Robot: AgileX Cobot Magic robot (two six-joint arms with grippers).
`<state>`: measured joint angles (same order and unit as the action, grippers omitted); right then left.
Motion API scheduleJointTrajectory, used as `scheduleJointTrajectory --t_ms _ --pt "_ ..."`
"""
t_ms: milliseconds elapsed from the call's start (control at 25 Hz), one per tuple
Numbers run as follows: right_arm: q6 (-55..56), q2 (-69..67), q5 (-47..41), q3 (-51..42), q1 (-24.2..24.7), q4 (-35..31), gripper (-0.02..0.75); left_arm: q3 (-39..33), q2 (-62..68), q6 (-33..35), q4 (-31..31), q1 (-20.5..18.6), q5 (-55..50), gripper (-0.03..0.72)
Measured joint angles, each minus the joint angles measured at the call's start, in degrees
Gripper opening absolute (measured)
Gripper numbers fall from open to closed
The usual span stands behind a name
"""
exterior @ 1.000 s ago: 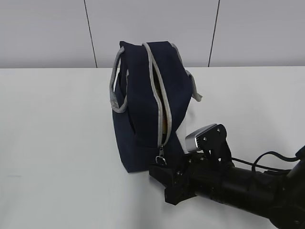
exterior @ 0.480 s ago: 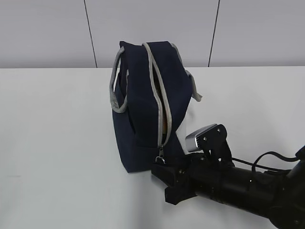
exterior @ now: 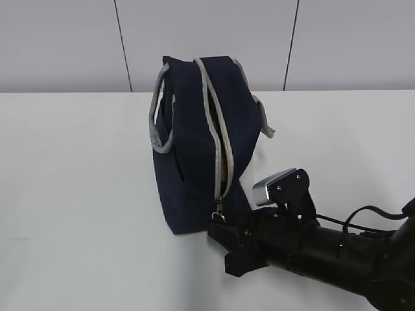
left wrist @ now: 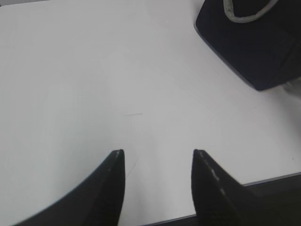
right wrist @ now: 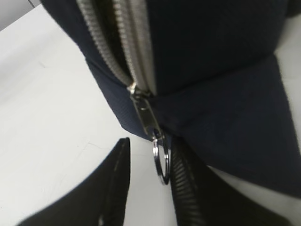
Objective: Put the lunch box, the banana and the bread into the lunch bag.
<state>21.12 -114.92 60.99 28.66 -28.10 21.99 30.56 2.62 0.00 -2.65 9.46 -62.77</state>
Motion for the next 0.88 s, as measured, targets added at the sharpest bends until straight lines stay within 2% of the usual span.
scheduleJointTrajectory --t_ms 160,360,640,800,880 --pt "0.0 0.0 -0.08 0.0 0.0 -0.45 0.223 0.0 0.0 0.0 0.0 0.0 0.0 0.353" --pt "0.0 0.0 -0.08 0.0 0.0 -0.57 0.131 0.0 0.0 0.0 0.0 0.0 0.0 0.353" --pt "0.26 0.0 -0.22 0.0 0.0 -0.57 0.104 0.0 0.0 0.0 0.0 0.0 0.0 0.353" --pt "1.27 0.0 -0.36 0.0 0.0 -0.57 0.008 0.0 0.0 0.0 0.0 0.0 0.0 0.353" --pt "1.65 0.0 -0.5 0.0 0.0 -0.57 0.0 0.0 0.0 0.0 0.0 0.0 0.0 0.353"
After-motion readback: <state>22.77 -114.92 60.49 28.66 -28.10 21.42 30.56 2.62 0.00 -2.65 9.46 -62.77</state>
